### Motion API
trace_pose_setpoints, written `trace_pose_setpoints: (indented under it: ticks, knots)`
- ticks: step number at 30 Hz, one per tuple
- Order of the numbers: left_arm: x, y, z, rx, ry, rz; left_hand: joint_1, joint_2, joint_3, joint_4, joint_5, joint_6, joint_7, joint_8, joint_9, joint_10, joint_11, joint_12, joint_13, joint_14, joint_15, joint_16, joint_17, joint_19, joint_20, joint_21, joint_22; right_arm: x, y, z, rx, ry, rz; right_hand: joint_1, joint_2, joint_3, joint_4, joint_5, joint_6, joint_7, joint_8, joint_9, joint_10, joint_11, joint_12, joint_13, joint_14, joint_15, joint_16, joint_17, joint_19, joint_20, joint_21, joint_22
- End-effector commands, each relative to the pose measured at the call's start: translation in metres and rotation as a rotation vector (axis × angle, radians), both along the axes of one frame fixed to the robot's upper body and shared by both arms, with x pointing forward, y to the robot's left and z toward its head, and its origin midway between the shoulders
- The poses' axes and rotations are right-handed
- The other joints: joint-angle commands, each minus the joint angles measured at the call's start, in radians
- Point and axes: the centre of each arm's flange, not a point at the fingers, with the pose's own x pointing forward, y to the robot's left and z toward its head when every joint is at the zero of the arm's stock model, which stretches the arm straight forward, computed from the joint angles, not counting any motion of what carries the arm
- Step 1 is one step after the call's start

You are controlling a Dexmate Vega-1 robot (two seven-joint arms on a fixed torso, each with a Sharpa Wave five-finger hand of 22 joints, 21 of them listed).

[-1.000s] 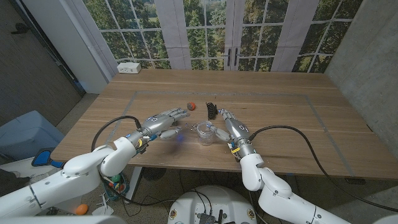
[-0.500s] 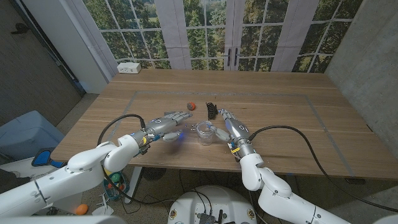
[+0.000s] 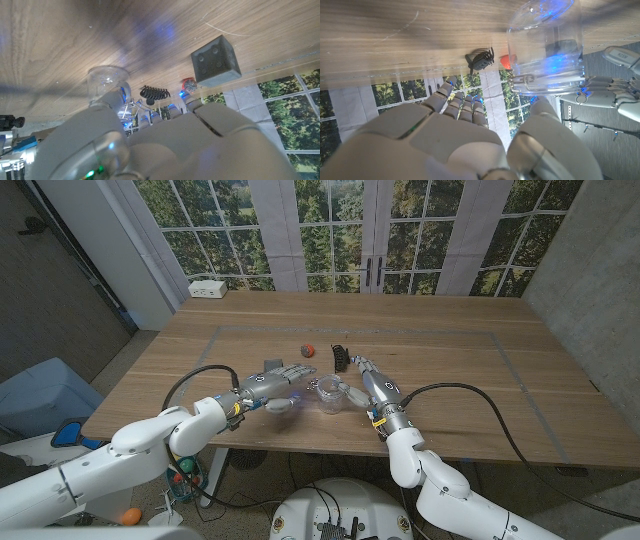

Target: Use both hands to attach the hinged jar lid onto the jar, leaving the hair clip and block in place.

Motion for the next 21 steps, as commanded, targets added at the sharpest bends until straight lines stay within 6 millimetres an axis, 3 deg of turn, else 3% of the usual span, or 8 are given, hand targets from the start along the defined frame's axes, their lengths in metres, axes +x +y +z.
trace_pose_setpoints:
  ticks: [1, 4, 14, 21]
  knots:
    - [0.001, -0.0078, -0.0073, 0.049, 0.051, -0.038, -0.008, 0.028, 0.0, 0.004, -0.003, 0.001, -0.002, 0.019, 0.004, -0.084, -0.002, 0.015, 0.002, -0.002, -0.025, 0.01, 0.004, -0.001, 0.011, 0.005, 0.002, -0.0033, 0.0012, -0.0022, 0.003, -0.006, -0.007, 0.059, 0.023, 0.006, -0.002, 0.004, 0.006, -0.001, 0.006, 0.002, 0.004, 0.001, 0.005, 0.003, 0.004, -0.006, 0.008, -0.001, 0.011, 0.003, -0.006, 0.005]
    - [0.0023, -0.0094, -0.0096, 0.066, 0.077, -0.036, -0.024, 0.026, -0.002, 0.013, -0.004, 0.056, -0.001, 0.031, 0.003, -0.035, -0.001, 0.025, 0.002, 0.01, -0.027, 0.015, 0.005, 0.009, 0.009, 0.012, 0.002, -0.0042, 0.0012, -0.0034, 0.005, -0.004, -0.011, 0.059, 0.023, 0.006, -0.002, 0.004, 0.006, -0.001, 0.006, 0.002, 0.004, 0.001, 0.005, 0.003, 0.004, -0.005, 0.008, -0.001, 0.012, 0.003, -0.006, 0.005]
    - [0.0066, -0.0126, -0.0119, 0.082, 0.123, -0.033, -0.04, 0.03, -0.001, 0.024, -0.006, 0.099, -0.007, 0.034, 0.001, 0.02, 0.001, 0.032, 0.002, 0.019, -0.026, 0.016, 0.005, 0.005, 0.012, 0.012, 0.002, -0.0026, 0.0043, -0.0023, 0.009, -0.009, -0.025, 0.061, 0.022, 0.004, -0.001, 0.003, 0.005, -0.001, 0.005, 0.002, 0.003, 0.001, 0.004, 0.003, 0.004, -0.003, 0.008, -0.002, 0.013, 0.007, -0.008, 0.005]
    - [0.0079, -0.0105, -0.013, 0.06, 0.14, -0.022, -0.048, 0.031, 0.002, 0.034, -0.005, 0.11, 0.019, 0.03, 0.001, 0.056, 0.003, 0.036, 0.001, 0.028, -0.02, 0.019, 0.006, 0.008, 0.014, 0.013, 0.002, 0.003, 0.0071, 0.0006, 0.006, 0.001, -0.059, 0.064, 0.02, 0.001, -0.002, 0.004, -0.008, 0.0, 0.001, 0.002, -0.005, 0.0, 0.001, 0.003, -0.003, 0.0, 0.005, -0.004, 0.013, 0.015, -0.011, 0.005]
